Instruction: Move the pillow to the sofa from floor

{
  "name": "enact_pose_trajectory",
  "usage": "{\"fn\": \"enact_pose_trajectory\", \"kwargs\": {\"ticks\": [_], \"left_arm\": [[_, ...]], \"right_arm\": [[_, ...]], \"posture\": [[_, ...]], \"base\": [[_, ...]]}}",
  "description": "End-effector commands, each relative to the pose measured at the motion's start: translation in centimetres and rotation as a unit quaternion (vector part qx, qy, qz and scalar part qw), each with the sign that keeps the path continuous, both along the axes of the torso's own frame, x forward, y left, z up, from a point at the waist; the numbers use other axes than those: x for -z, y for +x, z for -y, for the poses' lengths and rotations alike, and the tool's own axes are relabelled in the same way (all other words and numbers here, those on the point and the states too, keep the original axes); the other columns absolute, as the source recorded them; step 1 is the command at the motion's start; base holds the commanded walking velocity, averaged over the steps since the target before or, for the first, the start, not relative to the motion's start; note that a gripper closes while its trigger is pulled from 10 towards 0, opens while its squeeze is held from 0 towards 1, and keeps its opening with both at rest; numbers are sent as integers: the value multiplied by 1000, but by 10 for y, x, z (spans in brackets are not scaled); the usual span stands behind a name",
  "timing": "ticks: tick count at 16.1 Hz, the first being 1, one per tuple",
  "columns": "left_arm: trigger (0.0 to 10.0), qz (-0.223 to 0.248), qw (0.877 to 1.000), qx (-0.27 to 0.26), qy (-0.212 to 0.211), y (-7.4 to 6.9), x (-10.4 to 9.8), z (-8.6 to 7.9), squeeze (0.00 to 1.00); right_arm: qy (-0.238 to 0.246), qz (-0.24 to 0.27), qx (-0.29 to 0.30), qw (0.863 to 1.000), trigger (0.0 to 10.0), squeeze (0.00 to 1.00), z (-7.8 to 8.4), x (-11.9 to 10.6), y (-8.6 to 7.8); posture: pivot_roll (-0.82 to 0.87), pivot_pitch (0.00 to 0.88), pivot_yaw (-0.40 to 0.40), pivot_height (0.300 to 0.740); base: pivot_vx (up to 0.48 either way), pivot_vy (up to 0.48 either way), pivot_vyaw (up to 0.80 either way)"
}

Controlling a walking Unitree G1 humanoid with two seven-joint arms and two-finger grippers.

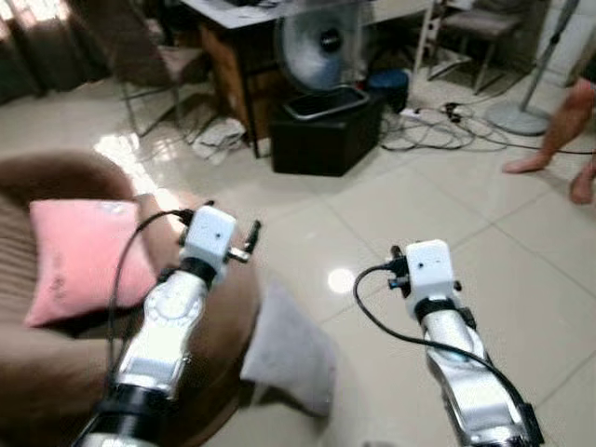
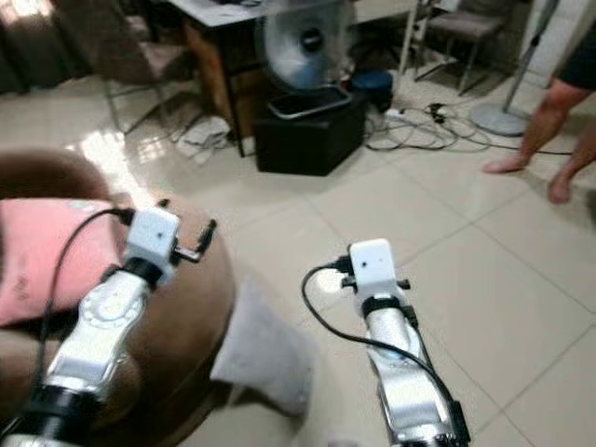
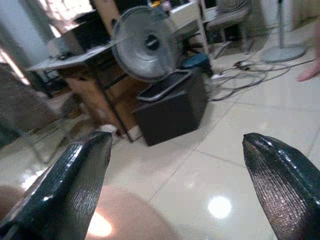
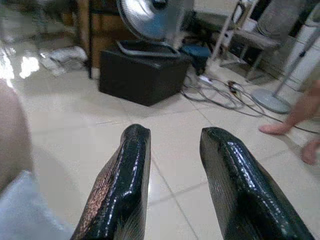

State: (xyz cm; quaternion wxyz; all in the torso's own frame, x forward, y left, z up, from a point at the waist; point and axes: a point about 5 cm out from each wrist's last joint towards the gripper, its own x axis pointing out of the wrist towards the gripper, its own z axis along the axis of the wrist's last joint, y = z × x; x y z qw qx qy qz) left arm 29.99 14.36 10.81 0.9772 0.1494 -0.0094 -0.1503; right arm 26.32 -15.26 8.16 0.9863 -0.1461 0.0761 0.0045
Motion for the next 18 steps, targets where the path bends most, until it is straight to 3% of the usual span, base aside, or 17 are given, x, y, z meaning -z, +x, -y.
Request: {"fn": "enact_pose_trajectory", "kwargs": {"ticks": [1,7,18], "left_arm": [[10000,6,1000,-7,7,1,-4,-9,0],[10000,-5,1000,5,-5,0,-1,-9,0],[10000,-7,1000,14,-5,1,0,-9,0]], "right_arm": [[7,4,0,1000,10000,0,-2,-2,1],[20,-6,10,1000,10000,0,-1,1,0],[25,-7,16,1000,10000,0,1,2,0]], "posture": [[-51,0,58,740],[-55,0,65,727],[-57,0,73,622]], "base": [[281,0,0],[0,0,0],[0,0,0]]}}
